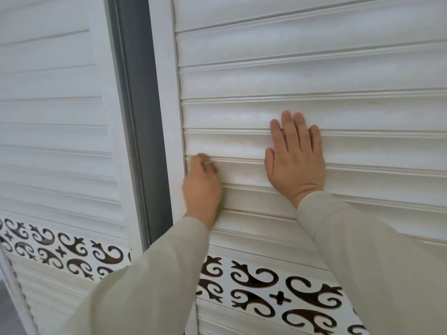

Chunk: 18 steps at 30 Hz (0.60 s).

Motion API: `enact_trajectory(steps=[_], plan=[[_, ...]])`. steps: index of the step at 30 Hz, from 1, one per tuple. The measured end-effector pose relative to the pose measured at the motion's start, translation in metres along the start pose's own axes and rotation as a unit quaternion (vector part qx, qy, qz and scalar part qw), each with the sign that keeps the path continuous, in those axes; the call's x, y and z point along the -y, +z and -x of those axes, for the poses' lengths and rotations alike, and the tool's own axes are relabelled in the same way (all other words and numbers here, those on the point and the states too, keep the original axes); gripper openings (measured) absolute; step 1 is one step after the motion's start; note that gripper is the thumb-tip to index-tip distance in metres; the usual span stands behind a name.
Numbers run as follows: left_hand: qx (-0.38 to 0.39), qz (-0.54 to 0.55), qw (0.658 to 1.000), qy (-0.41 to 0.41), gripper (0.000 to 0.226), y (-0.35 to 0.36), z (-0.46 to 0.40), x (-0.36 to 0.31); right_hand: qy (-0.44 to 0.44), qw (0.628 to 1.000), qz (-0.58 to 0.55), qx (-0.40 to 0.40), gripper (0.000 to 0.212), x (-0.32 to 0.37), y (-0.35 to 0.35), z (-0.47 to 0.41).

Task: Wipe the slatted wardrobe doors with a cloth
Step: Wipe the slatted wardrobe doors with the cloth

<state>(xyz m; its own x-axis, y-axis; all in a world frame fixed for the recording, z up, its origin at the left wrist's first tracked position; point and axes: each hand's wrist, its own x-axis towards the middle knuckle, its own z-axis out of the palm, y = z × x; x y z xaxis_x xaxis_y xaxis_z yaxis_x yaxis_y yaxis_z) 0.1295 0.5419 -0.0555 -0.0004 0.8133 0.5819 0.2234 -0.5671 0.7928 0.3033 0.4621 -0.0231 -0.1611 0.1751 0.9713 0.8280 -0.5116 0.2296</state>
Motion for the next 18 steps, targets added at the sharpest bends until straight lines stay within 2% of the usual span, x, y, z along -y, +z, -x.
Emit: enact_trajectory(steps=[3, 5, 7, 10, 12, 14, 17, 18], plan=[[0.122, -0.036, 0.977, 0.174, 0.016, 0.034, 0.033, -0.018, 0.004, 1.000, 0.002, 0.001, 0.054, -0.001, 0.003, 0.000], [0.135, -0.075, 0.959, 0.235, 0.019, 0.041, 0.040, -0.018, 0.001, 1.000, -0.001, 0.006, 0.054, -0.001, 0.002, 0.001], [0.113, -0.094, 0.973, 0.176, 0.026, 0.030, 0.026, -0.008, -0.001, 1.000, -0.004, 0.011, 0.054, -0.001, 0.001, 0.001], [-0.006, -0.069, 0.998, -0.005, 0.024, 0.000, -0.007, 0.020, -0.001, 1.000, 0.001, 0.006, 0.053, 0.000, 0.001, 0.001], [-0.046, -0.066, 0.996, -0.040, 0.019, -0.008, -0.016, 0.028, 0.000, 1.000, 0.005, -0.002, 0.052, 0.000, 0.002, 0.001], [-0.008, -0.052, 0.999, -0.016, 0.019, -0.002, -0.009, 0.018, -0.001, 1.000, 0.007, -0.002, 0.052, 0.000, 0.003, 0.001], [0.137, -0.036, 0.984, 0.110, 0.018, 0.014, 0.023, 0.007, 0.003, 1.000, 0.011, -0.002, 0.052, 0.001, 0.003, 0.001], [0.166, -0.032, 0.977, 0.129, 0.018, 0.015, 0.029, 0.008, 0.004, 1.000, 0.011, -0.001, 0.052, 0.002, 0.002, 0.002]])
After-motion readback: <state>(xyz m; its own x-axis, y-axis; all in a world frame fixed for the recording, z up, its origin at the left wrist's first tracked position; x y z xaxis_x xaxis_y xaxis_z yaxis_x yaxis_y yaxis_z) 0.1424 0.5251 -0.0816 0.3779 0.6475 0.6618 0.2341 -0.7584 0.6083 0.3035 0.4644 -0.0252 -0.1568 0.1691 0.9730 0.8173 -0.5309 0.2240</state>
